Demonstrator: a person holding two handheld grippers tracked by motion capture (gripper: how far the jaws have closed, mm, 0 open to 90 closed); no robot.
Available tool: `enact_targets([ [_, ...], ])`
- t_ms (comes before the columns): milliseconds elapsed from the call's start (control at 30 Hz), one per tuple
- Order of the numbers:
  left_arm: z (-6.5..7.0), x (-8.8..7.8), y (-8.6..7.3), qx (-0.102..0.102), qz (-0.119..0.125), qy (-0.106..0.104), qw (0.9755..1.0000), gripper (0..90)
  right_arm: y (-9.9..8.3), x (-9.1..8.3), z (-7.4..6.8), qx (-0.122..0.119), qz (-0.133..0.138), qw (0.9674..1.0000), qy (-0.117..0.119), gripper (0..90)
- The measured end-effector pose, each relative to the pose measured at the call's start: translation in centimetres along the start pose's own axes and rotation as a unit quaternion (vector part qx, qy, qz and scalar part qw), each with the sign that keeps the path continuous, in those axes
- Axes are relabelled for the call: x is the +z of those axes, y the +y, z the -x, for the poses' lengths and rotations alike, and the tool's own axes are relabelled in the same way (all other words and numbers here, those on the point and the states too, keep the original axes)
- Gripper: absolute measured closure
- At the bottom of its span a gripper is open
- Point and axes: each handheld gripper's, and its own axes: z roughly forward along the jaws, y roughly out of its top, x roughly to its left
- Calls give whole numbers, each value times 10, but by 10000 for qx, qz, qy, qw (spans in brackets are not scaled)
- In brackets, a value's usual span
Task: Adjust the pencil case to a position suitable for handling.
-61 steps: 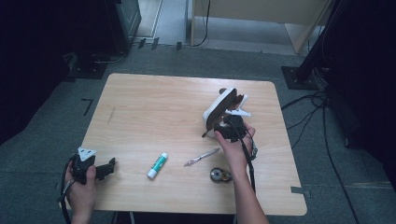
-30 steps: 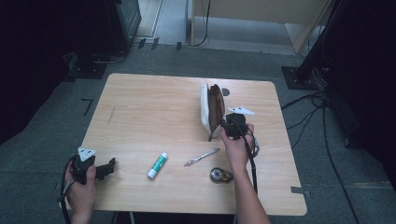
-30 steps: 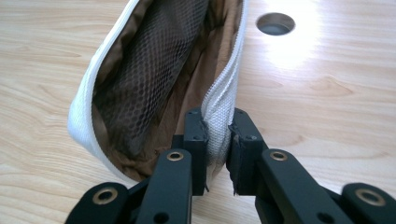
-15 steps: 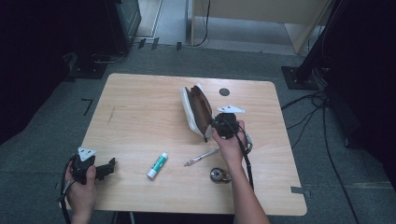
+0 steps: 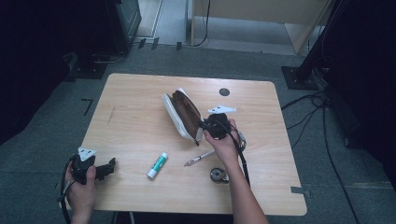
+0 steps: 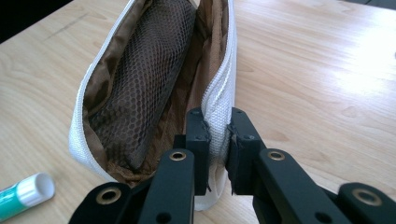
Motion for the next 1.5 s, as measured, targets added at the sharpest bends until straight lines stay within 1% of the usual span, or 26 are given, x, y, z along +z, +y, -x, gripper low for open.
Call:
enact_targets([
  [100, 0, 0, 0, 1, 0, 0, 10000, 85, -1, -1, 1, -15, -44, 10000, 67, 808],
  [133, 0, 0, 0, 1, 0, 0, 10000, 84, -1, -1, 2, -45, -69, 10000, 43, 807],
  [200, 0, 0, 0, 2, -1, 0, 10000, 85, -2, -1, 4, -83, -156, 9998, -98, 801],
  [333, 0, 0, 0, 2, 0, -1, 10000, 84, -3, 0, 8, 65, -192, 9997, -114, 750],
  [367, 0, 0, 0, 2, 0, 0, 10000, 85, -3, 0, 7, 76, -176, 9997, -146, 706],
  [467, 0, 0, 0, 3, 0, 0, 10000, 84, -3, 2, 5, 84, -161, 9997, -181, 681],
  [533, 0, 0, 0, 3, 1, -1, 10000, 84, -2, 4, 3, 131, -131, 9995, -261, 642],
  [567, 0, 0, 0, 3, 0, 0, 10000, 84, -2, 5, 3, 168, -111, 9994, -299, 626],
  [633, 0, 0, 0, 3, 1, -1, 10000, 84, -1, 7, 3, 315, -56, 9988, -357, 602],
  [700, 0, 0, 0, 2, -1, 0, 10000, 84, 1, 13, 3, 448, -86, 9982, -401, 600],
  [767, 0, 0, 0, 5, -1, 0, 10000, 84, 1, 15, 3, 436, -104, 9980, -449, 612],
  [800, 0, 0, 0, 5, 1, 0, 10000, 84, 1, 19, 2, 408, -148, 9980, -453, 694],
  [833, 0, 0, 0, 5, 1, 0, 10000, 85, 1, 19, 2, 408, -148, 9980, -453, 694],
  [900, 0, 0, 0, 6, 1, -1, 10000, 85, 2, 21, 1, 399, -164, 9982, -406, 767],
  [933, 0, 0, 0, 5, 1, -1, 10000, 85, 2, 21, 1, 387, -149, 9983, -397, 790],
  [1033, 0, 0, 0, 6, 1, 0, 10000, 84, 3, 21, 1, 345, -108, 9987, -350, 812],
  [1067, 0, 0, 0, 5, 2, -1, 10000, 84, 3, 21, 1, 336, -123, 9989, -304, 815],
  [1100, 0, 0, 0, 4, 2, 0, 10000, 84, 3, 22, 0, 261, -120, 9994, -178, 821],
  [1133, 0, 0, 0, 5, 1, 0, 10000, 84, 3, 22, 0, 261, -120, 9994, -178, 821],
  [1167, 0, 0, 0, 3, 1, 0, 10000, 84, 3, 22, -1, 208, -141, 9997, -29, 826],
  [1200, 0, 0, 0, 4, 1, 0, 10000, 84, 3, 22, -1, 208, -141, 9997, -29, 826],
  [1233, 0, 0, 0, 12, 4, -5, 10000, 85, 2, 23, 0, 136, -173, 9997, 101, 827],
  [1367, 0, 0, 0, 27, -2, -15, 10000, 84, 2, 22, 3, 112, -157, 9997, 165, 812],
  [1400, 0, 0, 0, 26, -2, -17, 10000, 84, 1, 20, 5, 158, -150, 9996, 173, 781],
  [1433, 0, 0, 0, 26, -2, -17, 10000, 84, 1, 20, 5, 158, -150, 9996, 173, 781],
  [1500, 0, 0, 0, 28, -3, -20, 10000, 85, 2, 17, 6, 127, -97, 9997, 186, 707],
])
